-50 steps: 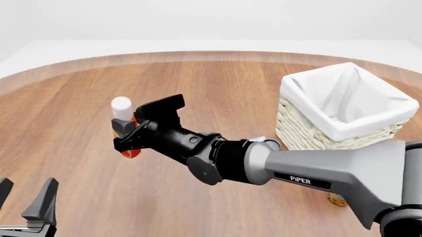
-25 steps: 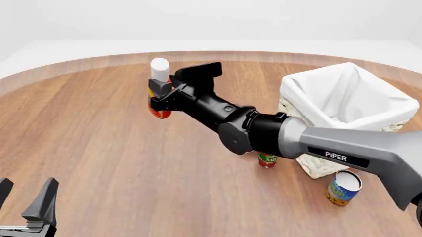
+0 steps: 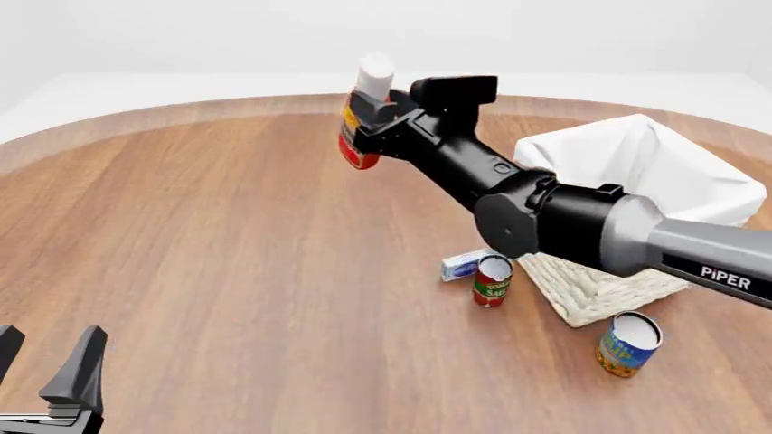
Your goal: Pick up the ketchup, and put it in the basket.
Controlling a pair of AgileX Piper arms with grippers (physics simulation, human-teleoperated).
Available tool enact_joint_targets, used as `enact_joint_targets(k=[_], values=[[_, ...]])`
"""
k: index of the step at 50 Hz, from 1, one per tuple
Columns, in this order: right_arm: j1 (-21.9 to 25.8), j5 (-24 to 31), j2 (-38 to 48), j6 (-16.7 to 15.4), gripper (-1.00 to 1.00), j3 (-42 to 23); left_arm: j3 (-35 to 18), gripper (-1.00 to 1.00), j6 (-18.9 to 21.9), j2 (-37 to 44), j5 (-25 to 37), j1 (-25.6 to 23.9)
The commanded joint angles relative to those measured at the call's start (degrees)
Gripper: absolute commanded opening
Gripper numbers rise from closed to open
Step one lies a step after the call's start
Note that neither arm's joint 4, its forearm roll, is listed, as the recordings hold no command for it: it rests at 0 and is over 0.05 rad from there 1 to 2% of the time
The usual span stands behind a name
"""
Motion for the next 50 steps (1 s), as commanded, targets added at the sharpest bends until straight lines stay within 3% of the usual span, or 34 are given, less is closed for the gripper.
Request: enact_joint_targets(k=[1,14,15,20,23,28,29,35,42,43,50], values=[[-3.7,-1.0,-6.1,0.4,-1.0,4.1,0.0,1.0,0.0,0.0,0.0,0.0],[-5.6,-1.0,-10.6,-0.2,-1.0,7.9,0.0,1.0,0.0,0.0,0.0,0.0],[-8.0,-0.1,-14.8,-1.1,-1.0,10.5,0.0,1.0,0.0,0.0,0.0,0.0],[-9.2,0.3,-16.0,-1.4,-1.0,10.9,0.0,1.0,0.0,0.0,0.0,0.0],[-12.2,0.9,-18.4,-2.1,-1.0,12.5,0.0,1.0,0.0,0.0,0.0,0.0],[-12.2,0.9,-18.5,-2.1,-1.0,12.5,0.0,1.0,0.0,0.0,0.0,0.0],[-15.2,1.3,-20.2,-2.5,-1.0,13.8,0.0,1.0,0.0,0.0,0.0,0.0],[-19.0,0.4,-23.4,-2.2,-1.0,17.6,0.0,1.0,0.0,0.0,0.0,0.0],[-19.0,0.4,-23.4,-2.2,-1.0,17.6,0.0,1.0,0.0,0.0,0.0,0.0],[-24.2,0.0,-26.6,-1.6,-1.0,21.0,0.0,1.0,0.0,0.0,0.0,0.0],[-28.7,-1.1,-28.7,-0.3,-1.0,23.8,0.0,1.0,0.0,0.0,0.0,0.0]])
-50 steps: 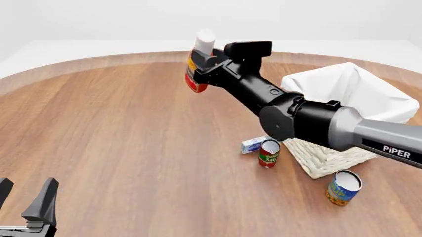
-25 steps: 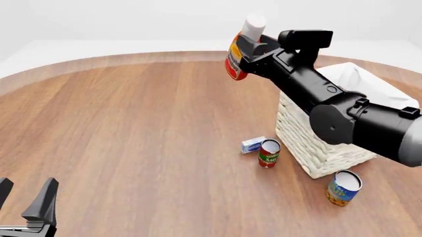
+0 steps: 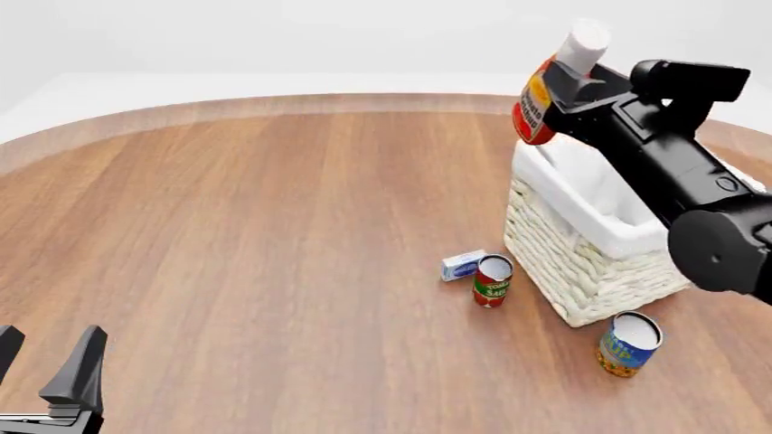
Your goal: Pick up the ketchup, and put it in the basket.
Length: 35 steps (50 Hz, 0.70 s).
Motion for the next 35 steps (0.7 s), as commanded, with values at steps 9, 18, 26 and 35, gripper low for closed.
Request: enact_joint_targets(k=[9,18,26,35], values=[[-12.3,-0.6,-7.3,2.4,-1.0,7.1,0.0,1.0,0.0,0.0,0.0,0.0],[-16.2,-0.7,-9.4,3.0,-1.0,8.8,0.0,1.0,0.0,0.0,0.0,0.0],[-18.3,-0.6,-8.4,2.8,-1.0,8.3,0.0,1.0,0.0,0.0,0.0,0.0],[-20.4,0.4,-5.3,2.2,-1.0,7.2,0.0,1.0,0.0,0.0,0.0,0.0]])
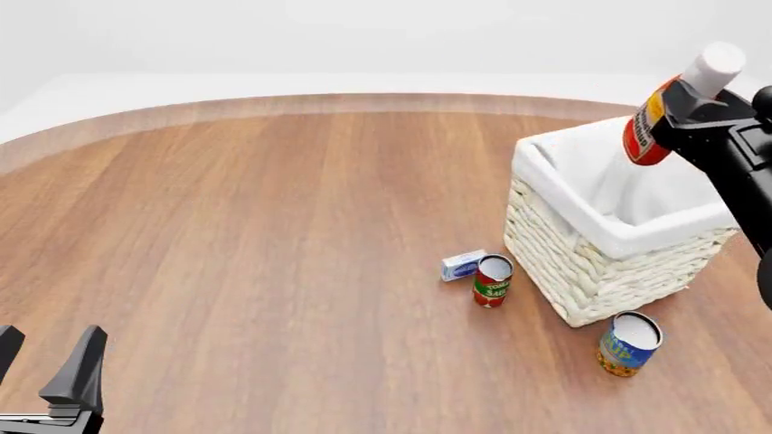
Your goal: Pick up the ketchup, and put it in the basket.
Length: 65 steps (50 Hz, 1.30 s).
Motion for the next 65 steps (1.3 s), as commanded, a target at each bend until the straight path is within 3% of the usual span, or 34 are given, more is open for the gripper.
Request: enact_joint_targets(k=[1,35,65], values=[[-2.8,0.6,2.3,0.7,-1.0,-0.8,0.0,1.0,0.0,0.0,0.0,0.0],[0.1,-3.5,14.3,1.6,-1.0,-1.4,0.0,1.0,0.0,0.0,0.0,0.0],[0.3,-3.5,15.6,1.6,-1.0,-1.9,0.0,1.0,0.0,0.0,0.0,0.0]])
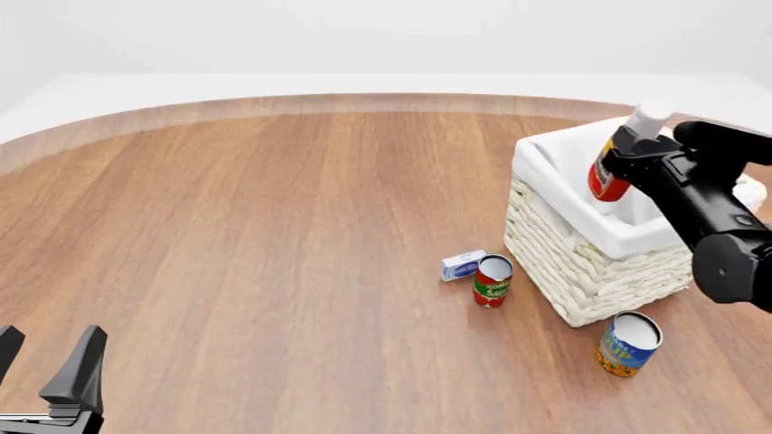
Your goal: Pick up the ketchup, and put it in the basket.
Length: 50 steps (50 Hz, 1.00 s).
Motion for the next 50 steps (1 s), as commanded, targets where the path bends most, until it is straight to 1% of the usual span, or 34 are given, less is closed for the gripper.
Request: enact_joint_targets(k=[1,17,20,29,36,50], values=[[0.1,0.3,0.3,0.8,-1.0,-0.8,0.0,1.0,0.0,0.0,0.0,0.0],[0.3,1.4,0.8,-0.2,-1.0,-1.7,0.0,1.0,0.0,0.0,0.0,0.0],[0.3,3.2,1.3,-1.8,-1.0,-2.9,0.0,1.0,0.0,0.0,0.0,0.0],[0.7,4.1,2.2,-2.7,-1.0,-3.6,0.0,1.0,0.0,0.0,0.0,0.0],[-0.1,4.8,3.3,-4.6,-1.0,-4.3,0.0,1.0,0.0,0.0,0.0,0.0],[-0.5,5.0,4.3,-5.6,-1.0,-4.6,0.0,1.0,0.0,0.0,0.0,0.0]])
